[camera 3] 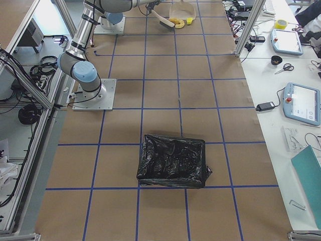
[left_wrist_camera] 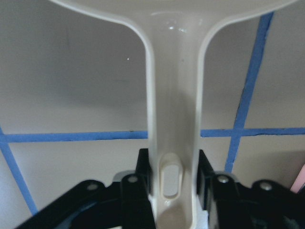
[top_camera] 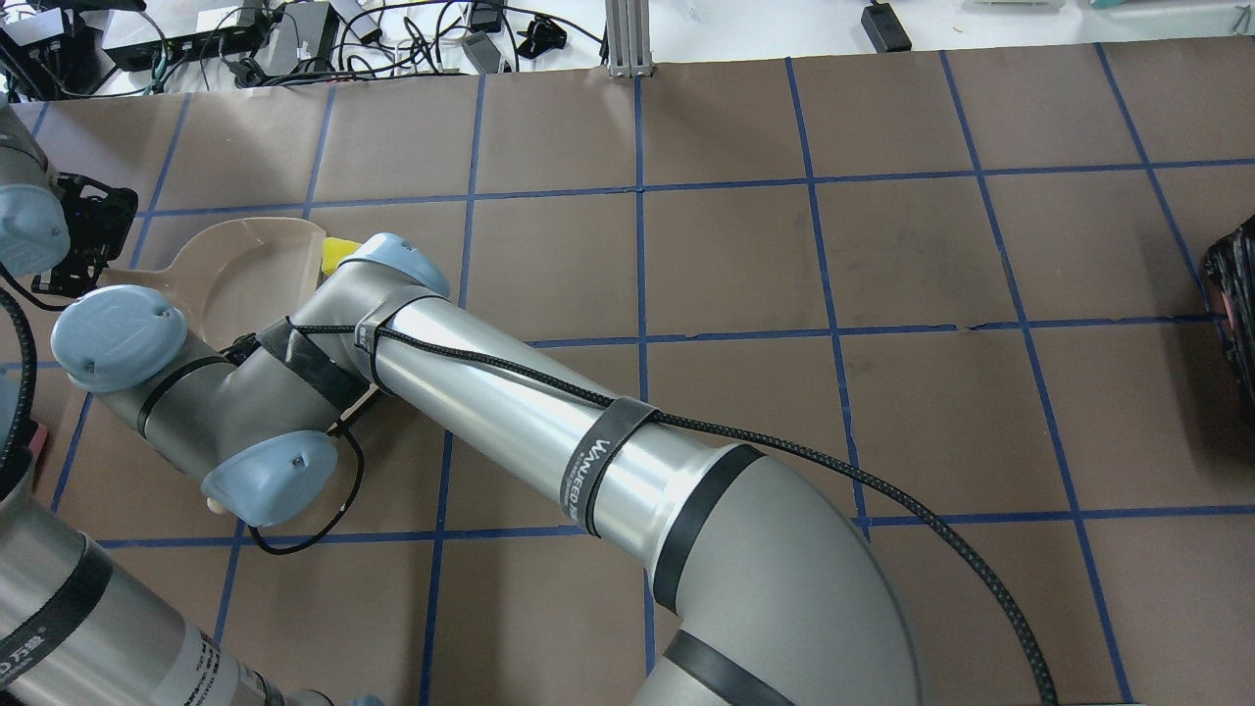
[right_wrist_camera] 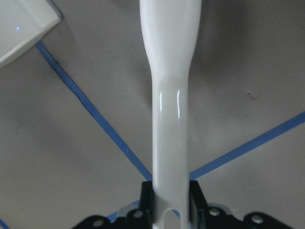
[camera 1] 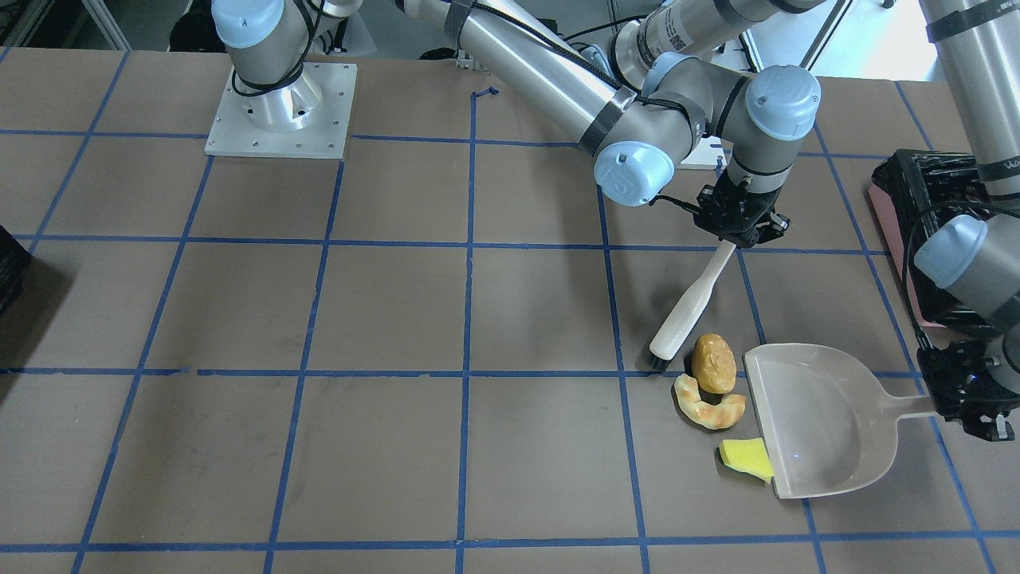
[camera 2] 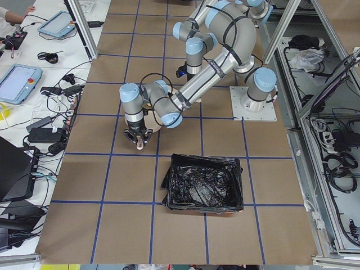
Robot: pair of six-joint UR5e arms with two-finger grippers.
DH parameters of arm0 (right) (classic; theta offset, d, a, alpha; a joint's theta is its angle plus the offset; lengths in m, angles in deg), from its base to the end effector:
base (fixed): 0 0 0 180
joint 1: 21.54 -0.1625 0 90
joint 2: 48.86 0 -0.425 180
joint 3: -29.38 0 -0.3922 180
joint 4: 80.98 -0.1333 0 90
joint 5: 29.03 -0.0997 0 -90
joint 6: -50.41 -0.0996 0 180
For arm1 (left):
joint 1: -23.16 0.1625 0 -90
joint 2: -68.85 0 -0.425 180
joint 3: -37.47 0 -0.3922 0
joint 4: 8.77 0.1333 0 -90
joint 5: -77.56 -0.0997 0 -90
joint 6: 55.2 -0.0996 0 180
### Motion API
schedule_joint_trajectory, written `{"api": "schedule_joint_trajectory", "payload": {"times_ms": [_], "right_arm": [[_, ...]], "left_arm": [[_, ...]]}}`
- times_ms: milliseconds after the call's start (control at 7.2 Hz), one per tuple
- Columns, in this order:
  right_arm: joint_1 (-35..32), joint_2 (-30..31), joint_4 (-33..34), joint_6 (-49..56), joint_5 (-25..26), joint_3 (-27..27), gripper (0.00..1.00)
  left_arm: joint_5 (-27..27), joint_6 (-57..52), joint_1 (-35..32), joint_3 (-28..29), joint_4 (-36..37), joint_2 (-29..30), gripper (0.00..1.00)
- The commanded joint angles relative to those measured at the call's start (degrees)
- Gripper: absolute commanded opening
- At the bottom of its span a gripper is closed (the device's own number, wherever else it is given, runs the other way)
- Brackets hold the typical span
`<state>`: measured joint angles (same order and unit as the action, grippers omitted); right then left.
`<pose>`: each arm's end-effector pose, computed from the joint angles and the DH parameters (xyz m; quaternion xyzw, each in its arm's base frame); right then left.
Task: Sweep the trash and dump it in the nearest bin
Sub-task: 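Sweep the trash into the dustpan with the brush in the right gripper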
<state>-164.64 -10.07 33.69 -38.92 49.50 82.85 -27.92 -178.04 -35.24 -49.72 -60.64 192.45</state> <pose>0.7523 -0.3734 0.2505 0.2999 0.9448 0.0663 0.1141 0.2671 -0.6379 0.2333 0.7007 0.6978 0.1170 0.0916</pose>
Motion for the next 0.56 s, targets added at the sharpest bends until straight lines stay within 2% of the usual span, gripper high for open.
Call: {"api": "schedule_joint_trajectory", "payload": {"times_ms": [0, 417], "right_arm": [[1.15, -0.73, 3.69, 1.53, 0.03, -0.21, 0.00], [2.99, -3.89, 4.86, 3.01, 0.38, -4.25, 0.00]], "left_arm": [[-0.08, -0.02, -0.05, 0.00, 0.46, 0.15, 0.00], [-0.26, -0.29, -0.13, 0.00, 2.30, 0.59, 0.00]]}}
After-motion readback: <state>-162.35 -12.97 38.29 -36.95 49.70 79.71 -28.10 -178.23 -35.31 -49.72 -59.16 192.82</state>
